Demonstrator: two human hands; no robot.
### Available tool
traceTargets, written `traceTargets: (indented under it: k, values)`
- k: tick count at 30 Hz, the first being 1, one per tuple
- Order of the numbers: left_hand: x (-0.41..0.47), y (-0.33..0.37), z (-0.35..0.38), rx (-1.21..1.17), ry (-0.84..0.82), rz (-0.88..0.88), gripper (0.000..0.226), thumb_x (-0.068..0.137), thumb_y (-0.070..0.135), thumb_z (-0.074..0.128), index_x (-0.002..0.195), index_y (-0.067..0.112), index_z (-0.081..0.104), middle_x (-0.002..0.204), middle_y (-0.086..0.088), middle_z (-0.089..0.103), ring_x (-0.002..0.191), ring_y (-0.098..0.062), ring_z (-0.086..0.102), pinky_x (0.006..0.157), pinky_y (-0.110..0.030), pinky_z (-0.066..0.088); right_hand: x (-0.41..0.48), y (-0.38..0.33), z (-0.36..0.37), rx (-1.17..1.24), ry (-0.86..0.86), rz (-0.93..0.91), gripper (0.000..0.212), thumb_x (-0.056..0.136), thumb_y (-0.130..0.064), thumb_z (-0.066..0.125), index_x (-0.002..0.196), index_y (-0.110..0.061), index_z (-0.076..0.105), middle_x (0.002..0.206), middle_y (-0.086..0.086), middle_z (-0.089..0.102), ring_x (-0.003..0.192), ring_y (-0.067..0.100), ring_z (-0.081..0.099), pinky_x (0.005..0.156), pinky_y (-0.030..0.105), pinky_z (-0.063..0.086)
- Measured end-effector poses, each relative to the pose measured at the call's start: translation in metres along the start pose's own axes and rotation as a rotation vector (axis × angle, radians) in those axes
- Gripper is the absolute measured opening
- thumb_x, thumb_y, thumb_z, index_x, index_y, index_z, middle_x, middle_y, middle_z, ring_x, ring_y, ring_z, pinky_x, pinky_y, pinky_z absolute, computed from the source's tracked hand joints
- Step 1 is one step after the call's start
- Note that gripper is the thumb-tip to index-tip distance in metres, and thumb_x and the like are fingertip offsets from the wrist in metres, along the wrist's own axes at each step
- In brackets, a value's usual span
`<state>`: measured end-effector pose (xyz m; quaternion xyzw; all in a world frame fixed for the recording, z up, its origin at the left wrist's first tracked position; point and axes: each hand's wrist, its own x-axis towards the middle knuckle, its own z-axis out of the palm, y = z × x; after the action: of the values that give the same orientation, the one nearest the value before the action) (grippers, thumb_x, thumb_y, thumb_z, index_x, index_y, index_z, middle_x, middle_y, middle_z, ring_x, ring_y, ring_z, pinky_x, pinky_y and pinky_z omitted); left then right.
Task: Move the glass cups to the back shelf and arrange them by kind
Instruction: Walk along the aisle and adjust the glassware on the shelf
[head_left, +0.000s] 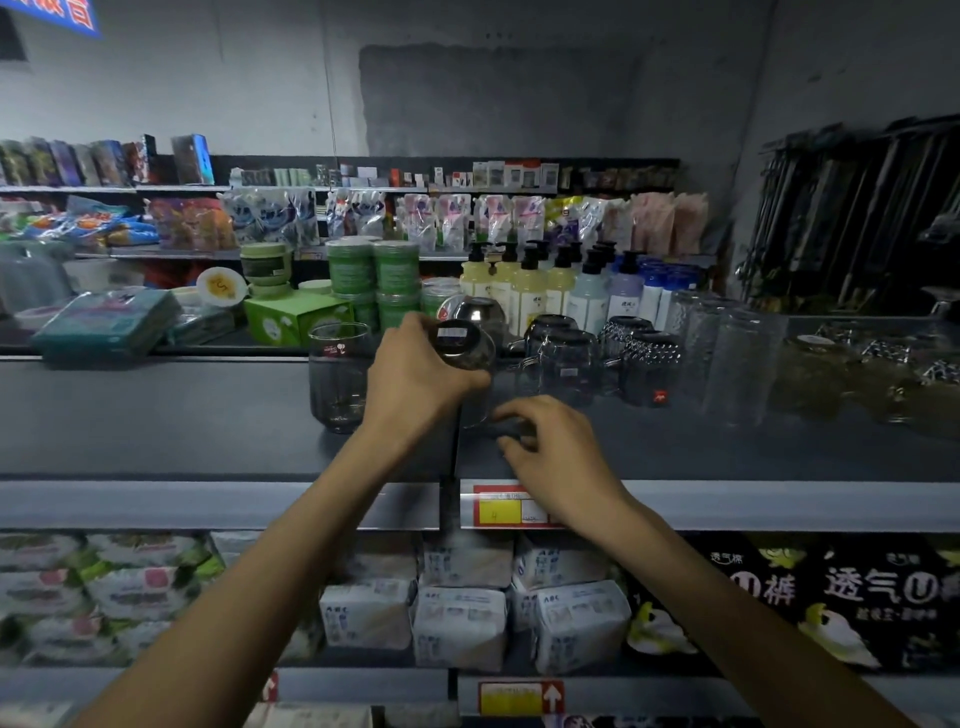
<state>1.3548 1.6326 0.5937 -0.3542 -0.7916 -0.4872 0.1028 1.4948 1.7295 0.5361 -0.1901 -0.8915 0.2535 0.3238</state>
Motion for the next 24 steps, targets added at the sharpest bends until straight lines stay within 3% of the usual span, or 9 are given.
traceTargets:
  k: [5,8,11,13,16,18,21,24]
  values:
    - [0.017,0.002,0.018,-0.019,-0.038,-0.011,0.076,0.064,0.035,0.094,0.13,0.013,0.065,0.098,0.005,0.069,0.087,-0.014,0.066,0.079,-0.031,0.057,0.032,0.006,-0.003,0.151,0.004,0.135,0.04,0.091,-0.002,0.067,0.129,-0.013,0.067,0.119,0.005,0.072,0.104,0.016,0.07,0.098,0.032,0.055]
    - [0.023,0.002,0.024,-0.062,-0.021,-0.046,0.083,0.068,0.038,0.093,0.139,0.012,0.058,0.119,-0.001,0.069,0.095,-0.012,0.058,0.079,-0.026,0.045,0.054,0.009,-0.001,0.246,0.028,0.168,0.042,0.09,0.006,0.063,0.129,-0.008,0.067,0.121,0.007,0.072,0.109,0.017,0.068,0.097,0.03,0.054]
    - [0.026,-0.004,0.03,-0.113,-0.02,-0.109,0.08,0.071,0.042,0.092,0.136,0.011,0.058,0.111,0.004,0.063,0.093,-0.01,0.053,0.074,-0.023,0.04,0.063,0.014,-0.009,0.078,0.167,0.09,0.043,0.09,0.006,0.06,0.126,-0.014,0.07,0.117,0.002,0.072,0.104,0.013,0.066,0.095,0.023,0.051]
    - [0.028,-0.008,0.034,-0.135,-0.014,-0.124,0.077,0.07,0.043,0.092,0.132,0.012,0.06,0.106,0.007,0.061,0.091,-0.01,0.054,0.069,-0.022,0.041,0.068,0.022,-0.02,-0.102,0.242,-0.007,0.046,0.088,0.004,0.063,0.129,-0.015,0.067,0.125,0.004,0.067,0.117,0.019,0.061,0.104,0.028,0.047]
    - [0.031,-0.012,0.039,-0.195,-0.014,-0.139,0.078,0.071,0.043,0.093,0.133,0.012,0.058,0.109,0.007,0.062,0.094,-0.011,0.056,0.077,-0.024,0.043,0.082,0.039,-0.037,-0.383,0.19,-0.069,0.061,0.086,-0.001,0.068,0.143,-0.013,0.052,0.144,0.007,0.049,0.145,0.03,0.032,0.12,0.039,0.029]
    - [0.031,-0.015,0.043,-0.231,0.0,-0.139,0.081,0.071,0.045,0.092,0.136,0.013,0.056,0.111,0.008,0.061,0.096,-0.011,0.058,0.076,-0.021,0.043,0.09,0.05,-0.043,-0.45,0.138,-0.007,0.074,0.085,-0.011,0.073,0.151,-0.012,0.039,0.153,0.011,0.039,0.15,0.032,0.022,0.124,0.043,0.026]
    - [0.03,-0.021,0.049,-0.276,0.016,-0.131,0.083,0.073,0.048,0.09,0.139,0.016,0.053,0.119,0.006,0.063,0.104,-0.013,0.06,0.082,-0.024,0.046,0.096,0.059,-0.042,-0.341,0.122,0.049,0.079,0.084,-0.016,0.076,0.152,-0.011,0.036,0.149,0.011,0.041,0.142,0.031,0.035,0.119,0.041,0.034]
    - [0.027,-0.028,0.053,-0.304,0.025,-0.12,0.082,0.076,0.051,0.088,0.142,0.018,0.052,0.121,0.009,0.061,0.111,-0.012,0.059,0.088,-0.026,0.045,0.094,0.065,-0.037,-0.291,0.159,0.04,0.063,0.087,-0.017,0.074,0.143,-0.012,0.046,0.14,0.008,0.051,0.133,0.028,0.047,0.111,0.037,0.04]
